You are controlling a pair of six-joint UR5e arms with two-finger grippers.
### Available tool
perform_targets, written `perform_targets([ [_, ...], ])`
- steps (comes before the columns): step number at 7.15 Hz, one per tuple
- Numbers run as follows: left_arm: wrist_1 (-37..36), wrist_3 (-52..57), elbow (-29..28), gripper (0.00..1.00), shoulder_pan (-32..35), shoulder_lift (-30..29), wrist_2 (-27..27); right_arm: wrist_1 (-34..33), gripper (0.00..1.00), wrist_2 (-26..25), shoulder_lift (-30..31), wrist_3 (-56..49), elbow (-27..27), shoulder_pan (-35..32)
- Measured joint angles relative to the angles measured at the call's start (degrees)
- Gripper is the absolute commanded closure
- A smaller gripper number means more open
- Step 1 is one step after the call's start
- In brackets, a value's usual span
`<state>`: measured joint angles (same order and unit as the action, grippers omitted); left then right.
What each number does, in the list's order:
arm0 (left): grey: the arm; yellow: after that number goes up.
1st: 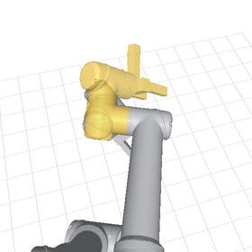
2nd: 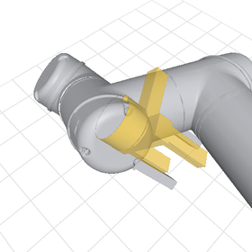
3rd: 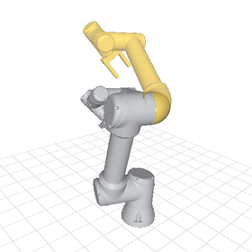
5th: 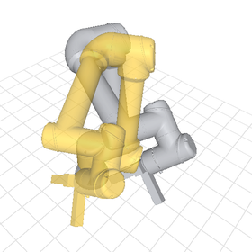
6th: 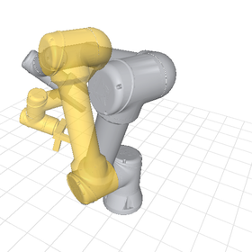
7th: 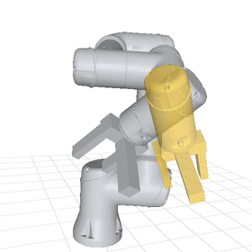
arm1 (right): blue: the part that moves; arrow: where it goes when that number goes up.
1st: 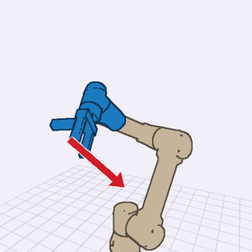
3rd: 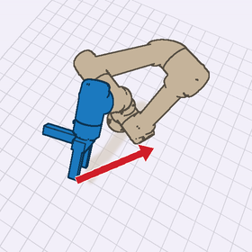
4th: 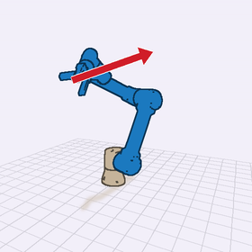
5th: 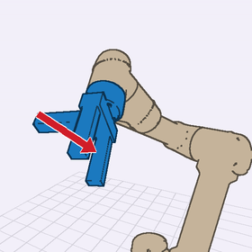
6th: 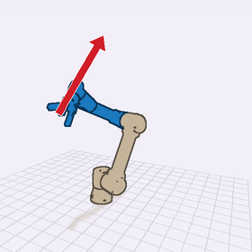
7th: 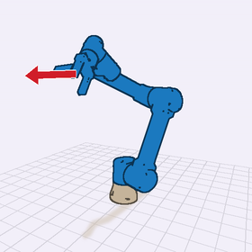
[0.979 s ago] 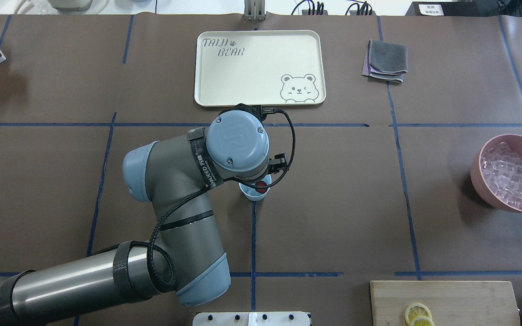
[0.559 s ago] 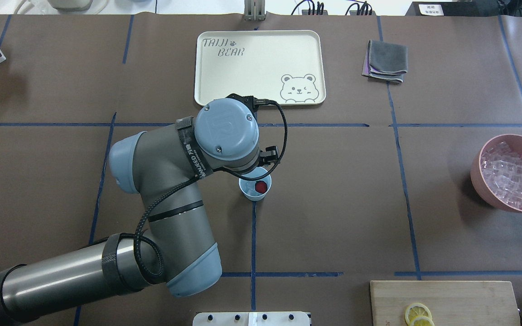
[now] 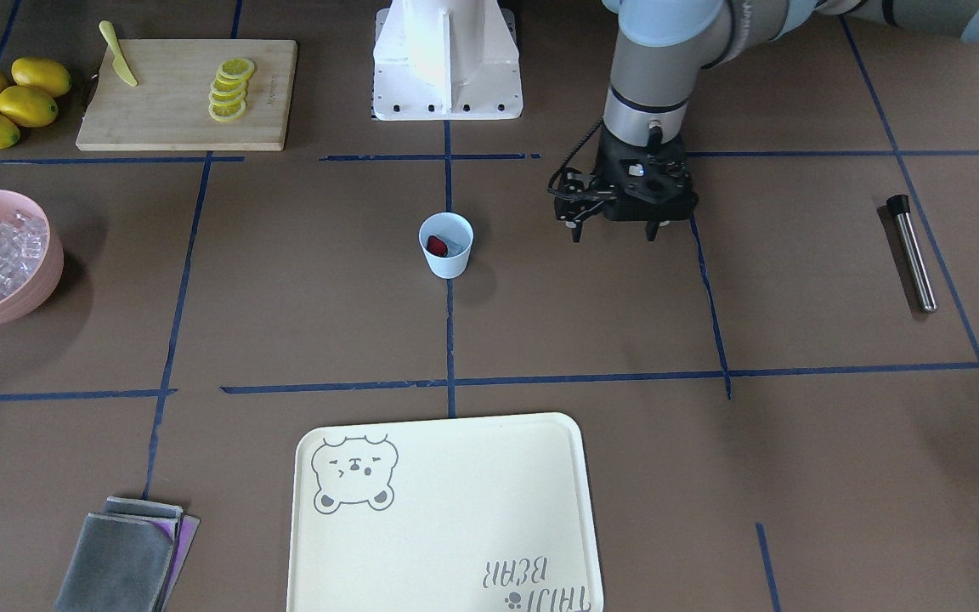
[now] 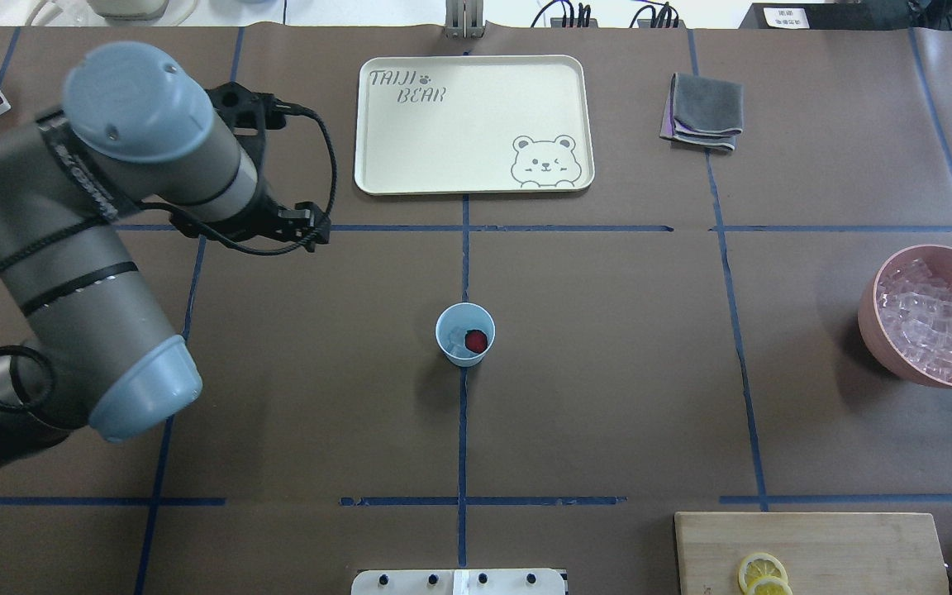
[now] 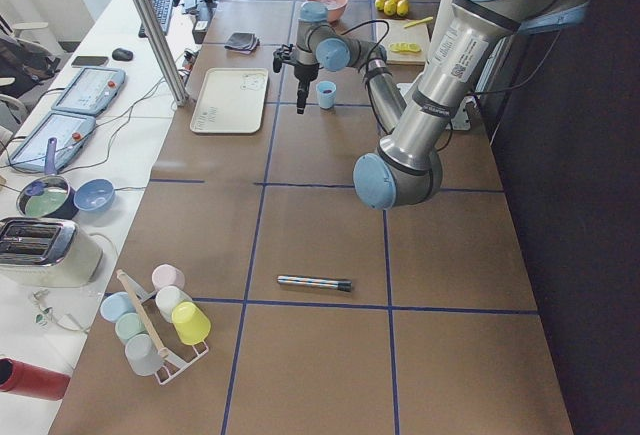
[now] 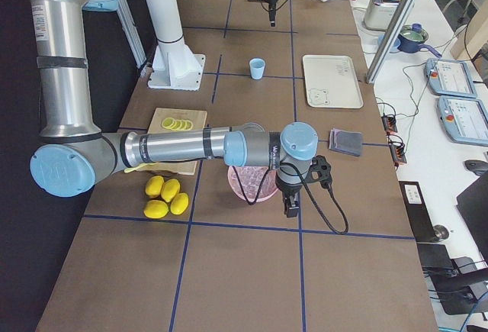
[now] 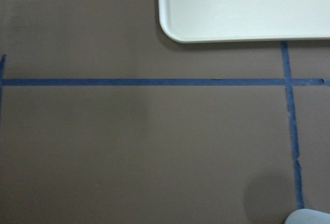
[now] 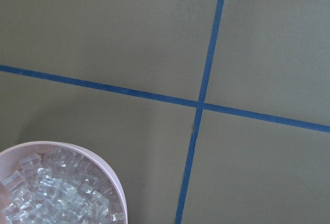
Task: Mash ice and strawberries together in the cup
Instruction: 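Move the left gripper back toward the metal pestle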
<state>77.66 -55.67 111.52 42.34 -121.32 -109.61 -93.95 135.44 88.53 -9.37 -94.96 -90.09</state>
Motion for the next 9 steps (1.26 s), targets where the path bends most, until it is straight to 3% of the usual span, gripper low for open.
perform_targets([
  [3,-0.84,14.8,1.37,0.0,10.12,8.49,-6.63,11.02,0.0,0.49,2.35,3.62,5.07,-0.67],
  [6,-0.26,33.83,-0.43,0.0,22.67,19.24,-14.18,12.17,0.0,3.89,2.42,6.59,5.79,-1.4],
  [7,2.02,39.12,-2.15,0.0,25.27,23.44,-15.79,12.2,0.0,4.43,2.31,6.8,5.81,-1.59],
  [9,19.23,38.74,-9.63,0.0,26.75,31.02,-16.73,12.21,0.0,4.77,2.06,6.9,5.79,-1.73],
])
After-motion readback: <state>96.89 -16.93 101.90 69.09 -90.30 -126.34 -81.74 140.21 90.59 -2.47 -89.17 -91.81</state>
